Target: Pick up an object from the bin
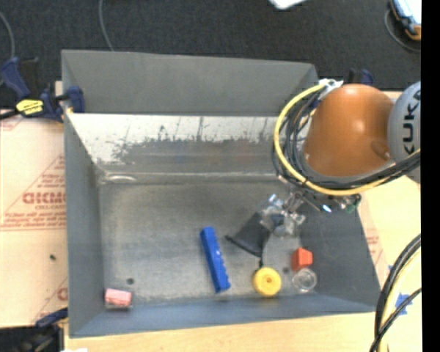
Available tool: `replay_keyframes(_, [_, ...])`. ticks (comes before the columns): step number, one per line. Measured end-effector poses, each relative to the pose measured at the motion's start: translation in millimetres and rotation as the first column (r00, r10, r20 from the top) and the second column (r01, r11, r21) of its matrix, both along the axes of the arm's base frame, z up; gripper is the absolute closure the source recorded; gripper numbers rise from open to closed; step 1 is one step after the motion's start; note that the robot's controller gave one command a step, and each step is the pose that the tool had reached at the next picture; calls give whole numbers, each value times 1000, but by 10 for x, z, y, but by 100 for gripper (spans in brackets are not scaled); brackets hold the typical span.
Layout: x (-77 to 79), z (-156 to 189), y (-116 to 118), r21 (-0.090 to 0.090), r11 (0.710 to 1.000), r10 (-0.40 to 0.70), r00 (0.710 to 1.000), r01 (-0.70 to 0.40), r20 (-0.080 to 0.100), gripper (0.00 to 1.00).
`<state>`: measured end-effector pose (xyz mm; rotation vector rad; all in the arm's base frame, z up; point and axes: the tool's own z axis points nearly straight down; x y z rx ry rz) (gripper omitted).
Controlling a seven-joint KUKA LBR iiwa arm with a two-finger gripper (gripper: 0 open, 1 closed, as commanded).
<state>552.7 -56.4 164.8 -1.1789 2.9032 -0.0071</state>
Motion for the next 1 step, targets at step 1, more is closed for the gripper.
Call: replay_keyframes(1, [230, 430, -397, -3, 1000, 4, 1000, -4, 15, 100])
